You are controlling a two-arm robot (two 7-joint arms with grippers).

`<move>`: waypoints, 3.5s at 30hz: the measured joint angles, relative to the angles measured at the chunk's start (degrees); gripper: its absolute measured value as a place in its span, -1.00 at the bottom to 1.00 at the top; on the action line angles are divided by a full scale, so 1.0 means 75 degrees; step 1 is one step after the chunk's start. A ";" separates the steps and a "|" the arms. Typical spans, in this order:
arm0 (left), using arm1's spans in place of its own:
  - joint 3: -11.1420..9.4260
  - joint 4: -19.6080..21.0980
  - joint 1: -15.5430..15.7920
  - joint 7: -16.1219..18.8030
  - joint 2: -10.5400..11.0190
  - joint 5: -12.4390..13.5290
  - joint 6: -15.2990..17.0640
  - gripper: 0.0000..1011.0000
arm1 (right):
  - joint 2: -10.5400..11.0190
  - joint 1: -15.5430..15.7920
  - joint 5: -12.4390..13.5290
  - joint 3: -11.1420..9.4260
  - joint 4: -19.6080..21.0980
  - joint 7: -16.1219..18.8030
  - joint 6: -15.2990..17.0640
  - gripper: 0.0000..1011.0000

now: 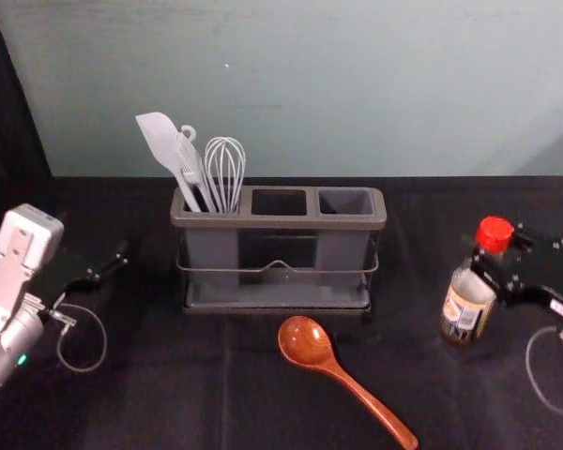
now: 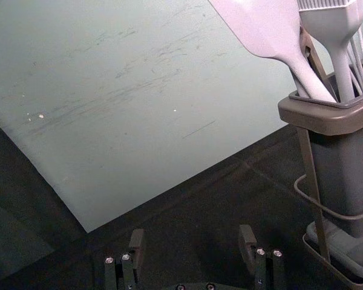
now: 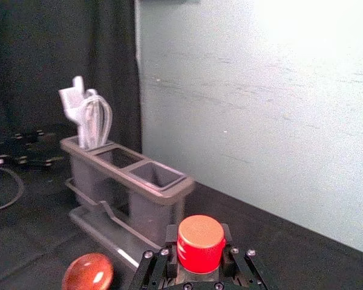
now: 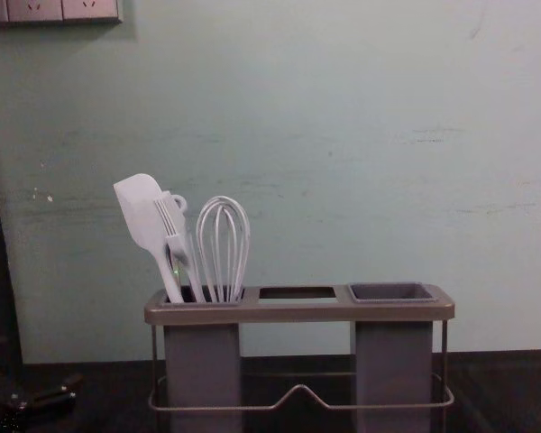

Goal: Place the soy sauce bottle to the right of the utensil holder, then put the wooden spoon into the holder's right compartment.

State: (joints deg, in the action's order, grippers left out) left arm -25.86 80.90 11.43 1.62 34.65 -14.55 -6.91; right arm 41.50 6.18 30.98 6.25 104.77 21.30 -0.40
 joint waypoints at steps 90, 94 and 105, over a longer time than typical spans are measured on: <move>0.0000 0.0000 0.0000 0.0000 0.0000 0.0000 0.0000 1.00 | -0.1806 -0.3393 -0.1186 0.1535 -0.3551 0.0924 -0.0161 0.98; 0.0000 0.0000 0.0000 0.0000 0.0000 0.0000 0.0000 1.00 | -0.1807 -0.3393 -0.1186 0.1536 -0.3551 0.0924 -0.0159 0.98; -0.0001 0.0000 0.0000 0.0000 0.0000 0.0000 0.0000 1.00 | -0.1723 -0.3172 -0.1152 0.1301 -0.3241 0.0791 -0.0183 0.98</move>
State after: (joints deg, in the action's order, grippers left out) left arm -25.86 80.90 11.43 1.62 34.65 -14.55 -6.91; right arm 28.58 -17.61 22.34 16.01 80.45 27.23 -1.77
